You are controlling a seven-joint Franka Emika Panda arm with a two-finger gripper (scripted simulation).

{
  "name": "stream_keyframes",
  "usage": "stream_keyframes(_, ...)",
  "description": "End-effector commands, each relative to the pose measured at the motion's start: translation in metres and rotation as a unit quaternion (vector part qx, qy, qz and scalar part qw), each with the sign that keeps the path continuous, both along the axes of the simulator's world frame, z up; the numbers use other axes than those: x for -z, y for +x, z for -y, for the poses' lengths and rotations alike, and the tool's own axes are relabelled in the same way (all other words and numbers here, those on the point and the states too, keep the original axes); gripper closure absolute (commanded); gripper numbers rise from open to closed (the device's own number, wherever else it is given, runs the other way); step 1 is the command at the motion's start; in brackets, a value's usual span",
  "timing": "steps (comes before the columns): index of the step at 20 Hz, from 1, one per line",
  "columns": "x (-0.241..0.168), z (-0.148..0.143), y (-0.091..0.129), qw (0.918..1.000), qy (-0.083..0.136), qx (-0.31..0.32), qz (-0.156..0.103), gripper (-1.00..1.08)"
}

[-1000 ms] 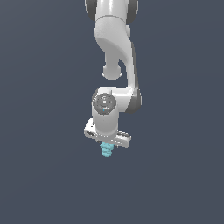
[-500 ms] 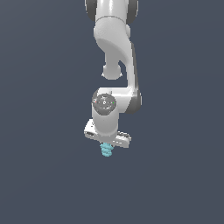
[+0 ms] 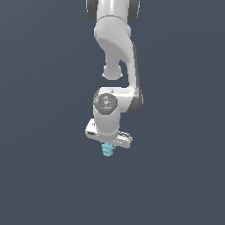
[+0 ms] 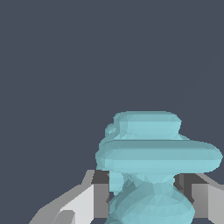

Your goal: Pick up the object and move it to a goal position.

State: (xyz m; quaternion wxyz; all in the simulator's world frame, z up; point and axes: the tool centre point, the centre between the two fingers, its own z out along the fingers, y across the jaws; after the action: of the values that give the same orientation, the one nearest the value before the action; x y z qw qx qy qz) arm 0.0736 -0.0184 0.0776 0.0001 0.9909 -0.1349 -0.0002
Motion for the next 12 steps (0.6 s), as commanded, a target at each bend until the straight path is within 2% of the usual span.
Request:
stream_keyframes(1,-0.001,-0.005,-0.003,1.0000,0.000,0.000,0.000,1.08)
stream_keyframes(7,-0.003,-0.025,-0.019,1.0000,0.000,0.000,0.000,1.08)
stream_keyframes(12,-0.006,-0.055,-0.042,1.0000,0.000,0.000,0.000,1.08)
